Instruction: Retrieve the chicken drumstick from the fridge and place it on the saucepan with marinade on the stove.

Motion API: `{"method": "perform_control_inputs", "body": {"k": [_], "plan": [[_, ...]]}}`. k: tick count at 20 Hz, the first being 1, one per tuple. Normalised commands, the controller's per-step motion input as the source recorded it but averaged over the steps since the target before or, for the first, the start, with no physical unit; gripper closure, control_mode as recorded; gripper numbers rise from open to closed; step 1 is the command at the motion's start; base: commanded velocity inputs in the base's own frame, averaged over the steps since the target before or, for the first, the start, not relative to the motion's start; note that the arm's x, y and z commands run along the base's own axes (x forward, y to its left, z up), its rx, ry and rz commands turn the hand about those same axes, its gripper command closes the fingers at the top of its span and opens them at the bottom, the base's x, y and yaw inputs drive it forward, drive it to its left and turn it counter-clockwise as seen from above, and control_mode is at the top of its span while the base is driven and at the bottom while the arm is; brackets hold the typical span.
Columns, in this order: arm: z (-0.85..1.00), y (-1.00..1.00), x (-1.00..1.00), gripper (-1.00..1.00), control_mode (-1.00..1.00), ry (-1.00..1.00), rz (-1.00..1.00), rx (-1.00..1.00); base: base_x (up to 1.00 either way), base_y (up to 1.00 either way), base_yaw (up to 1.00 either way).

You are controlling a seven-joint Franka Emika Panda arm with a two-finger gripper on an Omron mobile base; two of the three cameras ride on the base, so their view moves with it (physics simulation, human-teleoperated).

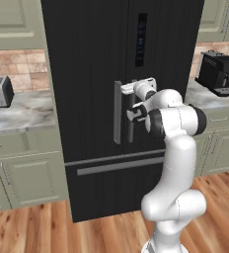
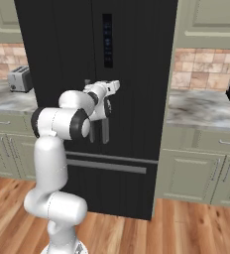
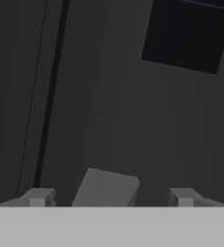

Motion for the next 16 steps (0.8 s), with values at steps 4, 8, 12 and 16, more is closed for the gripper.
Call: {"method": "perform_control_inputs", "body": {"k": [4,8,12,16], "plan": [[0.0,0.0,0.0,1.0,-1.0,0.0,0.0,0.0,0.0,0.0,0.0],[0.0,0.0,0.0,1.0,-1.0,0.0,0.0,0.0,0.0,0.0,0.0],[0.01,-0.04,-0.11,1.0,-1.0,0.0,0.0,0.0,0.0,0.0,0.0],[0.13,-0.2,-0.31,1.0,-1.0,0.0,0.0,0.0,0.0,0.0,0.0]]}}
